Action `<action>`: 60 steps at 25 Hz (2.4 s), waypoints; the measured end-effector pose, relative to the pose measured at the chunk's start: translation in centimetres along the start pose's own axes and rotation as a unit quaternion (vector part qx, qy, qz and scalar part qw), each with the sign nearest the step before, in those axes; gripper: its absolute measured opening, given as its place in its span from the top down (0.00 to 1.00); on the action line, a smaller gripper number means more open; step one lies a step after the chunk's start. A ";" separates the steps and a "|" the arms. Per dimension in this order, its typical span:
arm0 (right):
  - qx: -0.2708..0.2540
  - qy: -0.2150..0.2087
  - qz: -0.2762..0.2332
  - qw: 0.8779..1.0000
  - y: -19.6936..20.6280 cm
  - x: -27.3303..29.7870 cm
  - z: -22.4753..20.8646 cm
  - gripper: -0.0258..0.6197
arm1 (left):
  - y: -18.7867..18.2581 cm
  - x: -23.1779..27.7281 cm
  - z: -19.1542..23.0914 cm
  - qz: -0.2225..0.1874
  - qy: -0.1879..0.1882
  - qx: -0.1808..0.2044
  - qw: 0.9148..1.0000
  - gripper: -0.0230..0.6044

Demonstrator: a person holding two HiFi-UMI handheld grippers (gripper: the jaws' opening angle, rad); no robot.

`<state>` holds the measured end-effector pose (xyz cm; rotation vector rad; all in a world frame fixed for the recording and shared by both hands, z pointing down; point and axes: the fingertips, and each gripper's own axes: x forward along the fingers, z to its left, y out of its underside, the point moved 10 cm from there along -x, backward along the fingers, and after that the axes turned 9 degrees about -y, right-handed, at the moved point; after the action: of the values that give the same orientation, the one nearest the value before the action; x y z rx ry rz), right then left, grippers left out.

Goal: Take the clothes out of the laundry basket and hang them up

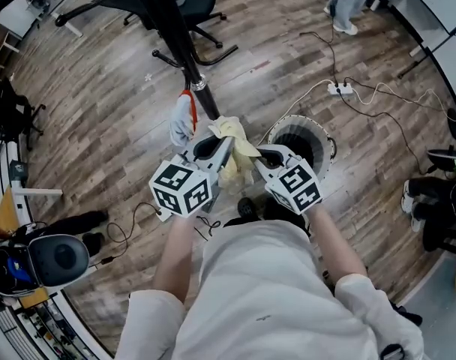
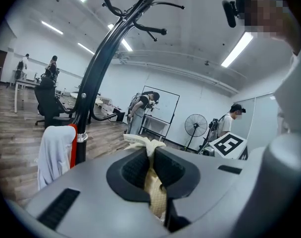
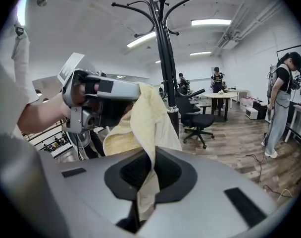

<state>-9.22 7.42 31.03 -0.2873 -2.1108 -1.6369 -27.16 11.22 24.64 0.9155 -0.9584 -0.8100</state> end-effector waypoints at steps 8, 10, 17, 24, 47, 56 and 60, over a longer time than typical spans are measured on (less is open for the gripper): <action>-0.063 0.023 -0.013 0.998 -2.4 -2.0 0.8 0.95 | 0.3 -2.6 0.6 -0.028 -0.004 -0.001 1.000 0.91; -0.075 0.027 -0.027 0.996 -3.6 -2.8 0.8 0.95 | 0.2 -3.2 0.9 -0.035 -0.006 0.000 0.999 0.91; -0.118 0.052 -0.058 0.990 -9.2 -4.6 0.9 0.95 | -0.3 -4.4 1.7 -0.049 -0.005 0.016 0.999 0.91; -0.155 0.063 -0.072 0.983 -13.1 -5.4 0.6 0.95 | -1.5 -4.0 1.4 -0.074 -0.006 0.028 0.997 0.91; -0.220 0.105 -0.116 0.963 -19.9 -8.6 1.3 0.95 | -2.8 -1.6 -4.8 -0.064 0.074 0.111 0.989 0.56; -0.214 0.109 -0.115 0.964 -20.4 -7.7 2.6 0.95 | -2.8 0.3 -6.1 -0.064 0.022 0.108 0.992 0.55; -0.216 0.107 -0.114 0.964 -20.8 -7.5 2.8 0.95 | -3.2 0.8 -6.0 -0.069 -0.013 0.110 0.992 0.60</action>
<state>-12.20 5.25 9.02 0.0053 -1.6614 -2.1526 -21.94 10.91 20.29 1.1739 -1.0287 -0.8453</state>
